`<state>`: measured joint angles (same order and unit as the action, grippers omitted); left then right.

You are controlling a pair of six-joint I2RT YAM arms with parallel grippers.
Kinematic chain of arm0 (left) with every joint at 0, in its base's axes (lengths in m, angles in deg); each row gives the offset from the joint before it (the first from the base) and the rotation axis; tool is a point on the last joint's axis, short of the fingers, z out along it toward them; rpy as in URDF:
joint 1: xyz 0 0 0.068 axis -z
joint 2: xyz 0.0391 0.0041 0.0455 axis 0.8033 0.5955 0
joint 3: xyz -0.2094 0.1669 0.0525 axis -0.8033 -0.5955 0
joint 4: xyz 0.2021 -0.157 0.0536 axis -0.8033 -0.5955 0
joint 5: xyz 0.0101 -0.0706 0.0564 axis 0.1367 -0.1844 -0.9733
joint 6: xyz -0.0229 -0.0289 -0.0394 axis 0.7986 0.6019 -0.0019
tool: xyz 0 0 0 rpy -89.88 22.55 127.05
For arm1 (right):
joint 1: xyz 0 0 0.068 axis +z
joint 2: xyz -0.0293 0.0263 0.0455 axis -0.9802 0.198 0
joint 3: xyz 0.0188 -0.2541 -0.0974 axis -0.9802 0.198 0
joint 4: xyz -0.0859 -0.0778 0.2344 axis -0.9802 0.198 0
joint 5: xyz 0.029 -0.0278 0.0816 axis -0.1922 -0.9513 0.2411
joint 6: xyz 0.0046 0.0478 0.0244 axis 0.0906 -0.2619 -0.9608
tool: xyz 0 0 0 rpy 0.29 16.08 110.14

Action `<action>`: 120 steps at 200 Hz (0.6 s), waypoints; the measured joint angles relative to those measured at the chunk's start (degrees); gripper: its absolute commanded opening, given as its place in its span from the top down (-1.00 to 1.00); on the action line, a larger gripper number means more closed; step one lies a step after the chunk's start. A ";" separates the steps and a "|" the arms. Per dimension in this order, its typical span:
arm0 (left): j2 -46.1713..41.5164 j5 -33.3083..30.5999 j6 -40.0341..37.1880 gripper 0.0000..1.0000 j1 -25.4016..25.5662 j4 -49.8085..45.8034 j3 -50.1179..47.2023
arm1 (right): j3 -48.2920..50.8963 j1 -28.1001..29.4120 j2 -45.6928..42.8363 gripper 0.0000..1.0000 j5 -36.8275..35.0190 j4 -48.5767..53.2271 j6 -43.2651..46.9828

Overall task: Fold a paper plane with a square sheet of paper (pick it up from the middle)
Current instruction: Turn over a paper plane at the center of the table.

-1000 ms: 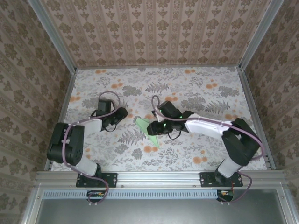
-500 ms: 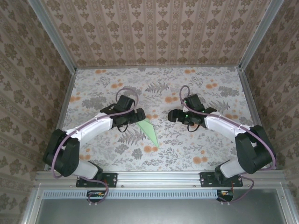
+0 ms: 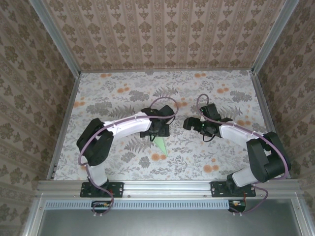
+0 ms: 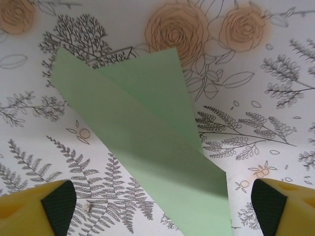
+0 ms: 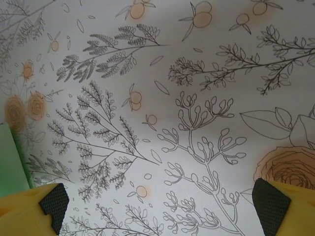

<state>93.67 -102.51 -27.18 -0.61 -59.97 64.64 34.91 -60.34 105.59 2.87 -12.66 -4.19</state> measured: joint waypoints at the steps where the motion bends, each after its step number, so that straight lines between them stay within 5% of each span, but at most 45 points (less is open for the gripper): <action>1: 0.17 0.00 0.11 -0.83 0.02 -0.11 0.11 | 0.00 0.00 0.00 -0.99 0.00 0.00 -0.02; 60: 2.49 -1.31 4.92 -0.60 0.74 -3.58 1.03 | 0.00 0.00 0.24 -0.99 0.17 -0.02 -0.24; 120: -0.37 -3.76 11.56 -0.08 1.51 -2.73 -1.31 | 0.00 0.00 2.21 -0.99 1.57 -0.02 -0.28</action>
<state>93.30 -106.27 -15.62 0.90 -62.70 63.33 34.91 -60.34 107.80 4.45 -12.68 -4.48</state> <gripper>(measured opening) 0.592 0.995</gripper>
